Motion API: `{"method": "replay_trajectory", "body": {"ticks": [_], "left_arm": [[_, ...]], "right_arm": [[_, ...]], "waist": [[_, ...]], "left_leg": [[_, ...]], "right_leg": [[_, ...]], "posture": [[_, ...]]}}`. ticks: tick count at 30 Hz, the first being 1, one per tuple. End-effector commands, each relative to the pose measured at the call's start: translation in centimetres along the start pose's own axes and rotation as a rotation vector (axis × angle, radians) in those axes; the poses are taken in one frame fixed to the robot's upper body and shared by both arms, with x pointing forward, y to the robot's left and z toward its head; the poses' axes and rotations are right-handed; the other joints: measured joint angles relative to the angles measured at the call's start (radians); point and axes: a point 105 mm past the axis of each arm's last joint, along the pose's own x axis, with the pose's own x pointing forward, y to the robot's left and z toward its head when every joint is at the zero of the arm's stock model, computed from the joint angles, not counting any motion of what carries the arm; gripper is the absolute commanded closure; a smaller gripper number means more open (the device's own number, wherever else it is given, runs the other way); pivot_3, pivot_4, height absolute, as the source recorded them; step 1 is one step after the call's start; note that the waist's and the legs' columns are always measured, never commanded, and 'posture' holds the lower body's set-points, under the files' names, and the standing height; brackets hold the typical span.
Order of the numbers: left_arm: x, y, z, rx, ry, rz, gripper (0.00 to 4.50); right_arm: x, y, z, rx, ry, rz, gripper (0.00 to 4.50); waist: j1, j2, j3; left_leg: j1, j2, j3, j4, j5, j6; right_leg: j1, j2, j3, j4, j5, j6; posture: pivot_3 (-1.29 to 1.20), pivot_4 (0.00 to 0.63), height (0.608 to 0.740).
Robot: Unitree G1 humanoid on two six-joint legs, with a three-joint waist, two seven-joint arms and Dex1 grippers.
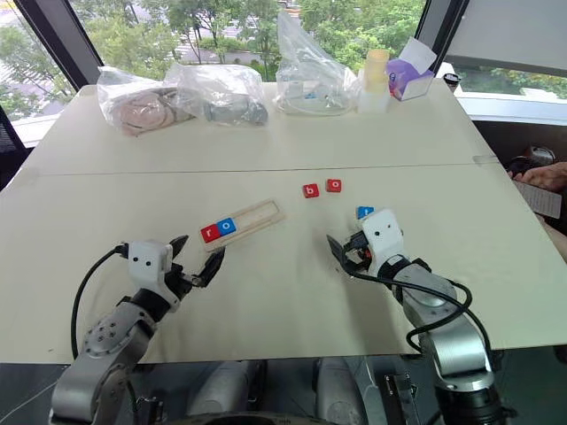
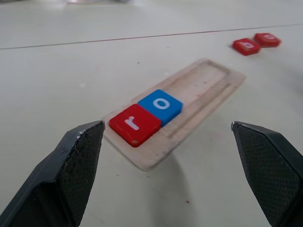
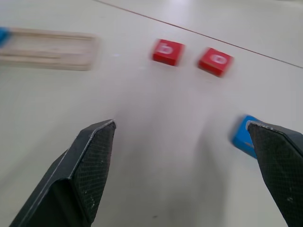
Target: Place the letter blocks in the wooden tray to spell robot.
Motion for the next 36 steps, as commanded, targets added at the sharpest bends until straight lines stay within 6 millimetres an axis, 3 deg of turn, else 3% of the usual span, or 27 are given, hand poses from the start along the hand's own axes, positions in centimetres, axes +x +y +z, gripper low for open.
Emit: {"method": "replay_trajectory", "body": {"ticks": [1, 8, 19, 31, 36], "left_arm": [[-0.4, -0.2, 2.0, 0.047, -0.065, -0.049, 0.0], [-0.2, -0.8, 3.1, 0.053, -0.057, -0.134, 0.0], [-0.7, 0.5, 2.7, 0.046, -0.001, -0.146, 0.0], [-0.1, 1.5, 2.7, 0.077, 0.027, -0.224, 0.0], [1.4, 3.2, 3.0, 0.153, 0.078, -0.367, 0.0]], "right_arm": [[-0.4, 0.3, 2.0, -0.005, -0.05, 0.101, 0.01], [-0.2, 0.4, 3.4, -0.032, -0.043, 0.228, 0.01], [-0.5, 1.3, 4.0, -0.079, -0.012, 0.384, 0.01], [0.2, 0.1, 4.4, -0.134, -0.044, 0.357, 0.01], [0.5, 0.1, 5.6, -0.146, -0.092, 0.334, 0.01]], "waist": [[0.0, 0.0, 0.0], [0.0, 0.0, 0.0], [0.001, 0.0, 0.0], [0.001, 0.0, 0.001], [0.001, 0.0, 0.001]], "left_leg": [[0.0, 0.0, 0.0, 0.0, 0.0, 0.0], [0.0, 0.0, 0.0, 0.0, 0.0, 0.0], [0.0, 0.0, 0.0, 0.0, 0.0, 0.0], [0.0, 0.0, 0.0, 0.0, 0.0, 0.0], [0.0, 0.0, 0.0, 0.0, 0.0, 0.0]], "right_leg": [[0.0, 0.0, 0.0, 0.0, 0.0, 0.0], [0.0, 0.0, 0.0, 0.0, 0.0, 0.0], [0.0, 0.0, 0.0, 0.0, 0.0, 0.0], [0.0, -0.001, 0.0, 0.0, 0.0, 0.0], [-0.001, -0.001, 0.0, 0.0, 0.0, 0.0]], "posture": [[0.0, 0.15, 0.74], [0.0, 0.15, 0.74], [0.0, 0.15, 0.74], [0.0, 0.15, 0.74], [0.0, 0.15, 0.74]]}}
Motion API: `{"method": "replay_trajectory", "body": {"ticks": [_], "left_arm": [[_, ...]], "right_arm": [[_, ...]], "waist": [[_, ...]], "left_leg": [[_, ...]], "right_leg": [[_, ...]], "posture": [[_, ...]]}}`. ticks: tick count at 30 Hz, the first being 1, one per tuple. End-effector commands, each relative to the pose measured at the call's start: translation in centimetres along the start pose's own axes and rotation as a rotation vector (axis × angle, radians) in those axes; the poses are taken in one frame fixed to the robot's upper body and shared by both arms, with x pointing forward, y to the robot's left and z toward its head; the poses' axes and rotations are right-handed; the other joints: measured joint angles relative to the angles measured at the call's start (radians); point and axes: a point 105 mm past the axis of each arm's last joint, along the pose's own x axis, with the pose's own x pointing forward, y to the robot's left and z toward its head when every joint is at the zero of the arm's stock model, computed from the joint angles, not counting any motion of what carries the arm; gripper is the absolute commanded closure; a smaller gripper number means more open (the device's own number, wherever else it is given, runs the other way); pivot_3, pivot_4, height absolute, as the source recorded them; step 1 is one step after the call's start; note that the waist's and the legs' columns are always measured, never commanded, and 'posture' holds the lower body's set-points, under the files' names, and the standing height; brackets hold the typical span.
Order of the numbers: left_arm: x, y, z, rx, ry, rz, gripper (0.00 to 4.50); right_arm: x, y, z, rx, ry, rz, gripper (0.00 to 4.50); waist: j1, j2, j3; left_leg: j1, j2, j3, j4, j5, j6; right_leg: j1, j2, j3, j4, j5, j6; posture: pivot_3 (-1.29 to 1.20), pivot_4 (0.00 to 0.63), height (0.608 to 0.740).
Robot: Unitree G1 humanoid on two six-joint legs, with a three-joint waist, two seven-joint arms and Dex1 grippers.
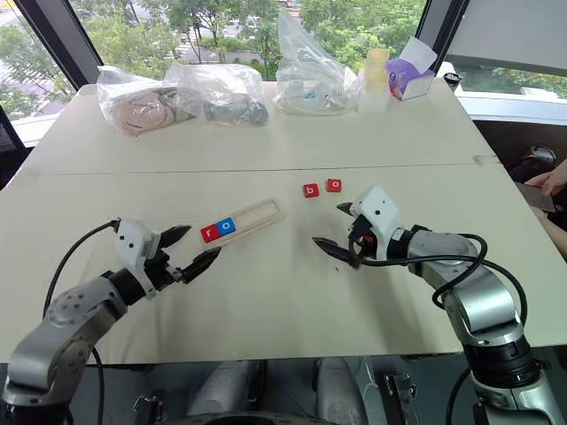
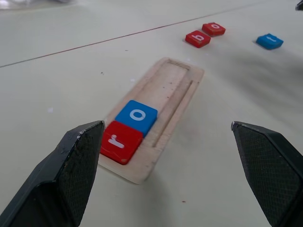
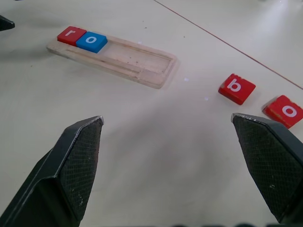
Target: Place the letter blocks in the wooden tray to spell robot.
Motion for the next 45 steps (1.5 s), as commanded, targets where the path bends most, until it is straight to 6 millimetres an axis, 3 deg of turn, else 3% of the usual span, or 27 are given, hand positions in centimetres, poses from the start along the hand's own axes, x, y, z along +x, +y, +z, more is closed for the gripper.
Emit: {"method": "replay_trajectory", "body": {"ticks": [1, 9, 15, 23, 34, 45], "left_arm": [[0.3, 1.4, 0.6, 0.065, 0.019, -0.122, 0.0], [2.9, 4.3, -0.1, 0.149, 0.111, -0.366, 0.0], [3.9, 5.5, -0.9, 0.179, 0.154, -0.403, 0.0], [4.5, 5.8, -2.5, 0.163, 0.203, -0.435, 0.0], [4.4, 4.4, -3.5, 0.153, 0.219, -0.482, 0.0], [5.2, 5.2, -5.9, 0.287, 0.288, -0.373, 0.0]], "right_arm": [[0.0, -0.1, 1.9, -0.055, -0.066, -0.021, 0.01], [0.4, 0.3, 1.9, -0.055, -0.08, -0.055, 0.01], [0.1, 0.4, 1.6, -0.046, -0.075, -0.083, 0.01], [0.1, 0.8, 1.4, -0.04, -0.063, -0.086, 0.01], [0.1, 0.8, 1.3, -0.048, -0.056, -0.087, 0.01], [0.3, 0.7, 1.3, -0.056, -0.053, -0.086, 0.01]], "waist": [[0.0, 0.0, 0.0], [0.0, 0.0, 0.0], [-0.006, 0.0, 0.0], [-0.004, 0.0, 0.0], [-0.003, 0.0, 0.0], [0.002, 0.003, -0.002]], "left_leg": [[0.0, 0.0, 0.0, 0.0, 0.0, 0.0], [-0.002, -0.001, 0.0, 0.0, 0.0, 0.0], [-0.002, 0.0, 0.0, -0.002, 0.0, 0.0], [-0.002, 0.0, 0.0, -0.001, 0.0, 0.0], [-0.002, 0.0, 0.0, 0.0, 0.0, 0.0], [0.001, -0.001, 0.0, 0.001, 0.0, 0.0]], "right_leg": [[0.0, 0.0, 0.0, 0.0, 0.0, 0.0], [-0.001, 0.001, 0.0, -0.001, 0.001, 0.001], [-0.003, 0.0, 0.001, -0.001, 0.002, 0.003], [-0.003, 0.0, 0.001, 0.001, 0.003, 0.004], [-0.003, 0.0, 0.001, 0.001, 0.003, 0.004], [0.0, 0.0, 0.0, 0.002, 0.003, 0.004]], "posture": [[0.0, 0.15, 0.74], [0.0, 0.15, 0.74], [0.0, 0.15, 0.74], [0.0, 0.15, 0.74], [0.0, 0.15, 0.74], [0.0, 0.15, 0.74]]}}
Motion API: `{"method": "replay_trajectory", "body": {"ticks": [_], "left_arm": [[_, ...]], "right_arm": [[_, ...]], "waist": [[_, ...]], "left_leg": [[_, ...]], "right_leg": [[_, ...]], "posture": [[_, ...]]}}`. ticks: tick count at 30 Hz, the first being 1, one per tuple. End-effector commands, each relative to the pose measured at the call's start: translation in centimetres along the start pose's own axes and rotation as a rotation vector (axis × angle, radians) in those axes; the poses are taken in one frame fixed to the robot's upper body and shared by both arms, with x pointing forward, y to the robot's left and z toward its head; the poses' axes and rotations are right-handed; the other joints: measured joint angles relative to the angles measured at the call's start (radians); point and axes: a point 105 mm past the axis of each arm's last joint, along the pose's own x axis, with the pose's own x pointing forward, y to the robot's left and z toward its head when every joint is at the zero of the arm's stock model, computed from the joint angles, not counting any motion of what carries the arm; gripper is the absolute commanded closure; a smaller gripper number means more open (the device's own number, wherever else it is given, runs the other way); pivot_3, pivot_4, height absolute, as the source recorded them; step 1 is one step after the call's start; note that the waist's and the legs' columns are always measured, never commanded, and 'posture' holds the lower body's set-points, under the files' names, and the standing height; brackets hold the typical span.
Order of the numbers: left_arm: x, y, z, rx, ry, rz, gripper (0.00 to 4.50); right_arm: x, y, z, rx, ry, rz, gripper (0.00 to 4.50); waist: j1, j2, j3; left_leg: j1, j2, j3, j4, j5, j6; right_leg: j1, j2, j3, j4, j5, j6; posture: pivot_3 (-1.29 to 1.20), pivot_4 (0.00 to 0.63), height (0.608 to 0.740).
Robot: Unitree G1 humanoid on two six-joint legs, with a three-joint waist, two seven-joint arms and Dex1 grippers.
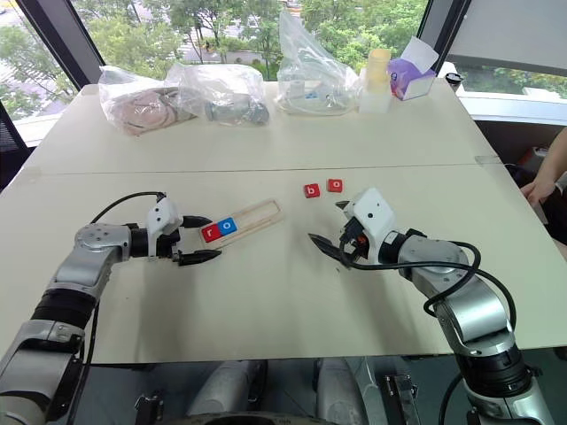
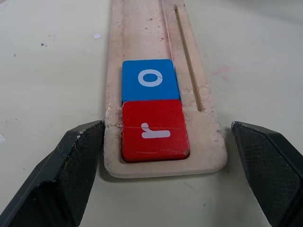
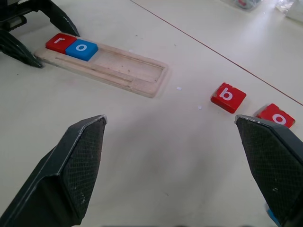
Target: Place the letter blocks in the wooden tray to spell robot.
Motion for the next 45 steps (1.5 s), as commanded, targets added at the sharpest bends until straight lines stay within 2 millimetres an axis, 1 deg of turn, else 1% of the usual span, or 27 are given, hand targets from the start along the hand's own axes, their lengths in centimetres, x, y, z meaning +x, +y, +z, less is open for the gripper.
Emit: {"method": "replay_trajectory", "body": {"ticks": [1, 10, 13, 14, 15, 21, 25, 29, 33, 35, 38, 42, 45], "left_arm": [[0.4, -0.1, -2.4, 0.003, 0.11, 0.034, 0.0], [1.0, -0.3, -3.5, -0.042, 0.132, 0.045, 0.0], [1.0, -0.5, -3.8, -0.054, 0.133, 0.03, 0.81], [1.0, -0.6, -3.8, -0.054, 0.135, 0.027, 1.22], [1.0, -0.7, -3.9, -0.054, 0.135, 0.019, 1.38], [1.2, -1.2, -3.6, -0.054, 0.116, -0.018, 1.38], [1.8, -3.6, -1.7, -0.011, 0.036, -0.156, 1.38], [2.4, -6.1, 0.2, 0.041, -0.015, -0.28, 1.38], [2.8, -7.9, 1.1, 0.081, -0.019, -0.367, 1.38], [2.9, -8.7, 1.0, 0.107, 0.0, -0.406, 1.38], [2.9, -9.1, 0.8, 0.128, 0.018, -0.429, 1.38], [2.8, -9.2, 0.4, 0.145, 0.038, -0.424, 1.38], [2.9, -9.0, -0.2, 0.153, 0.062, -0.386, 1.38]], "right_arm": [[-0.2, 0.0, 1.2, -0.048, -0.037, -0.006, 0.01], [-0.4, -0.3, 1.3, -0.064, -0.028, -0.004, 0.01], [-0.4, -0.4, 1.3, -0.069, -0.025, -0.003, 0.0], [-0.4, -0.4, 1.3, -0.07, -0.024, -0.002, 0.0], [-0.4, -0.4, 1.3, -0.072, -0.023, -0.002, 0.0], [-0.3, -0.6, 1.3, -0.078, -0.021, -0.003, 0.0], [-0.3, -0.6, 1.3, -0.079, -0.021, -0.009, 0.0], [-0.4, -0.9, 1.4, -0.083, -0.018, -0.017, 0.0], [-0.5, -1.1, 1.4, -0.086, -0.016, -0.022, 0.0], [-0.5, -1.1, 1.5, -0.087, -0.016, -0.022, 0.0], [-0.5, -1.1, 1.5, -0.089, -0.015, -0.022, 0.0], [-0.5, -1.1, 1.4, -0.088, -0.012, -0.022, 0.0], [-0.4, -1.0, 1.4, -0.086, -0.011, -0.017, 0.0]], "waist": [[0.0, 0.002, -0.002], [-0.001, 0.01, -0.008], [-0.001, 0.012, -0.01], [-0.001, 0.012, -0.011], [-0.001, 0.012, -0.011], [-0.002, 0.013, -0.012], [-0.004, 0.013, -0.012], [-0.001, 0.013, -0.012], [-0.002, 0.012, -0.011], [-0.002, 0.012, -0.011], [-0.003, 0.012, -0.011], [-0.003, 0.012, -0.011], [-0.003, 0.012, -0.011]], "left_leg": [[0.001, 0.0, 0.0, 0.0, 0.0, 0.0], [0.004, 0.0, 0.0, 0.001, 0.0, 0.0], [0.004, 0.0, 0.0, 0.001, 0.0, 0.0], [0.004, 0.0, 0.0, 0.001, 0.0, 0.0], [0.005, 0.0, 0.0, 0.001, 0.0, 0.0], [0.005, 0.0, 0.0, 0.001, 0.0, 0.0], [0.004, 0.0, 0.0, 0.001, 0.0, 0.0], [0.0, -0.001, 0.0, 0.0, 0.0, 0.001], [0.0, -0.001, 0.0, -0.001, 0.0, 0.001], [0.0, -0.001, 0.0, -0.001, 0.0, 0.001], [0.0, -0.001, 0.0, -0.001, 0.0, 0.001], [0.0, -0.001, 0.0, -0.001, -0.001, 0.001], [0.0, -0.001, 0.0, -0.001, 0.0, 0.001]], "right_leg": [[0.001, 0.0, 0.0, 0.0, 0.0, 0.0], [0.005, 0.0, 0.0, 0.001, 0.001, 0.0], [0.005, 0.001, 0.0, 0.001, 0.001, 0.0], [0.005, 0.001, 0.0, 0.001, 0.001, 0.0], [0.005, 0.001, 0.0, 0.001, 0.001, 0.0], [0.005, 0.001, 0.0, 0.001, 0.001, 0.0], [0.005, 0.001, 0.0, 0.001, 0.001, 0.0], [0.001, 0.0, 0.0, -0.001, 0.001, 0.002], [0.001, -0.001, 0.0, -0.002, 0.001, 0.001], [0.001, -0.001, 0.0, -0.002, 0.0, 0.001], [0.001, -0.001, 0.0, -0.002, 0.0, 0.0], [0.001, -0.001, 0.0, -0.002, 0.0, 0.0], [0.001, -0.001, 0.0, -0.002, 0.0, 0.001]], "posture": [[0.0, 0.15, 0.74], [0.0, 0.15, 0.74], [0.0, 0.15, 0.74], [0.0, 0.15, 0.74], [0.0, 0.15, 0.74], [0.0, 0.15, 0.74], [0.0, 0.15, 0.74], [0.0, 0.15, 0.74], [0.0, 0.15, 0.74], [0.0, 0.15, 0.74], [0.0, 0.15, 0.74], [0.0, 0.15, 0.74], [0.0, 0.15, 0.74]]}}
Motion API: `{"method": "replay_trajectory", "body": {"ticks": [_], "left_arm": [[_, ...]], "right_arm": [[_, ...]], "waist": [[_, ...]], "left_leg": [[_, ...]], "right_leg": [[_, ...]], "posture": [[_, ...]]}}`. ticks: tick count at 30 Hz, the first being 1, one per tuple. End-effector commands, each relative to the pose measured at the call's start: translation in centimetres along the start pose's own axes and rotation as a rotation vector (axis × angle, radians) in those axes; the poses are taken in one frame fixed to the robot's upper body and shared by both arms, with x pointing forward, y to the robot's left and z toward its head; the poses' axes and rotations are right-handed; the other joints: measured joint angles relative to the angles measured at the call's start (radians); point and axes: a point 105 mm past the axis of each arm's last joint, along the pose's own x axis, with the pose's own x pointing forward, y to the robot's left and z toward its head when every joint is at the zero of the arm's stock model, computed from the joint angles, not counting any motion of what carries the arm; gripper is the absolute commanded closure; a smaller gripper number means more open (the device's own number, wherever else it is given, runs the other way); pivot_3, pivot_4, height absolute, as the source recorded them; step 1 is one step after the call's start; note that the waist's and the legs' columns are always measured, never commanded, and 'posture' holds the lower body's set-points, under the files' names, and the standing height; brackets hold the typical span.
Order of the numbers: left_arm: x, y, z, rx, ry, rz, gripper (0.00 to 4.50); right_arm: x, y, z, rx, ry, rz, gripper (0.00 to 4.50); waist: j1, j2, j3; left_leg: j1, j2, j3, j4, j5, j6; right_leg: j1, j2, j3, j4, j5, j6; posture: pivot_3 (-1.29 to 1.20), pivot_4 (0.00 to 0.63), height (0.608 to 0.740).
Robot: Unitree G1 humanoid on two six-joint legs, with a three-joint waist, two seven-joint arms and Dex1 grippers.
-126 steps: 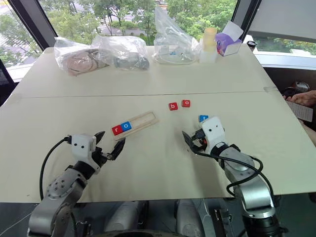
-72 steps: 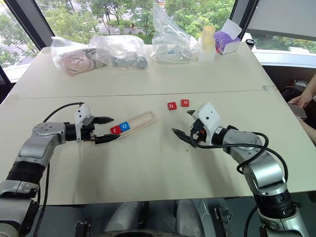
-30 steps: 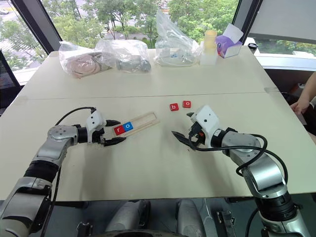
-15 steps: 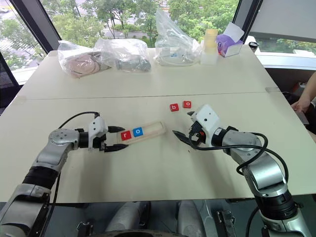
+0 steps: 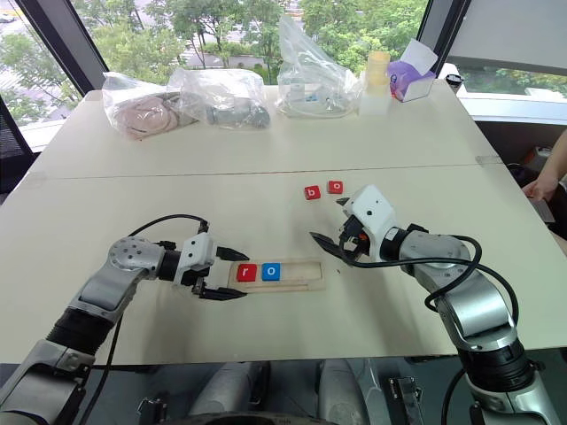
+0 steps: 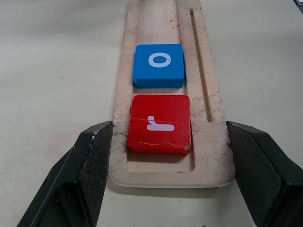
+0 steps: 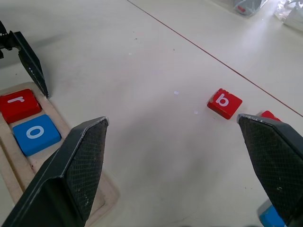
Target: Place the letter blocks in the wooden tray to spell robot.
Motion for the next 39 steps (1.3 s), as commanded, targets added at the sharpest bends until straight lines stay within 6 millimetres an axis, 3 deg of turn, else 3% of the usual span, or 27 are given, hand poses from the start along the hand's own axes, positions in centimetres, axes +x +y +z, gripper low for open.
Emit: {"method": "replay_trajectory", "body": {"ticks": [1, 3, 5, 6, 12, 19, 27, 39], "left_arm": [[0.5, -1.2, -1.9, -0.029, 0.071, -0.017, 1.38], [0.5, -1.2, -2.0, -0.046, 0.073, -0.007, 1.38], [0.4, -1.2, -2.0, -0.064, 0.074, 0.006, 0.32], [0.5, -1.3, -2.0, -0.066, 0.075, 0.006, 0.02], [-0.2, -1.6, -2.0, -0.078, 0.064, 0.061, 0.02], [-4.3, -1.8, -3.9, -0.121, 0.144, 0.205, 0.02], [-7.7, -2.4, -3.8, -0.179, 0.142, 0.347, 0.02], [-7.6, -3.1, -0.9, -0.223, 0.042, 0.403, 0.02]], "right_arm": [[-0.3, -0.5, 1.0, -0.036, -0.029, -0.019, 0.0], [-0.1, -0.5, 1.2, -0.027, -0.034, -0.016, 0.0], [0.1, -0.5, 1.3, -0.014, -0.037, -0.019, 0.0], [0.2, -0.6, 1.4, -0.008, -0.037, -0.022, 0.0], [4.0, -2.4, 1.1, 0.116, 0.024, -0.101, 0.0], [8.8, -3.0, 1.5, 0.22, 0.083, -0.181, 0.0], [11.9, -2.9, 0.8, 0.219, 0.104, -0.217, 0.0], [14.5, -2.4, 1.2, 0.224, 0.091, -0.195, 0.0]], "waist": [[0.0, 0.0, 0.0], [0.0, 0.0, 0.0], [0.0, 0.0, 0.0], [0.0, 0.0, 0.0], [-0.007, 0.001, 0.0], [-0.031, 0.0, 0.0], [-0.053, 0.001, 0.0], [-0.055, 0.001, 0.0]], "left_leg": [[0.0, 0.0, 0.0, 0.0, 0.0, 0.0], [0.0, 0.0, 0.0, 0.0, 0.0, 0.0], [0.0, 0.0, 0.0, 0.0, 0.0, 0.0], [0.0, 0.0, 0.0, 0.0, 0.0, 0.0], [0.001, 0.001, 0.0, 0.0, 0.0, 0.0], [0.001, 0.002, 0.0, -0.003, 0.0, 0.0], [0.001, 0.003, 0.001, -0.006, 0.001, -0.002], [0.0, 0.002, 0.001, -0.005, 0.002, -0.003]], "right_leg": [[0.0, 0.0, 0.0, 0.0, 0.0, 0.0], [0.0, 0.0, 0.0, 0.0, 0.0, 0.0], [0.0, 0.0, 0.0, 0.0, 0.0, 0.0], [0.0, 0.0, 0.0, 0.0, 0.0, 0.0], [0.0, 0.0, 0.001, 0.001, 0.0, -0.001], [-0.004, 0.0, 0.002, 0.003, 0.001, 0.0], [-0.011, 0.002, 0.003, 0.014, 0.0, -0.004], [-0.013, 0.003, 0.004, 0.014, 0.0, -0.004]], "posture": [[0.0, 0.15, 0.74], [0.0, 0.15, 0.74], [0.0, 0.15, 0.74], [0.0, 0.15, 0.74], [0.0, 0.15, 0.74], [0.0, 0.15, 0.74], [0.0, 0.15, 0.74], [0.0, 0.15, 0.74]]}}
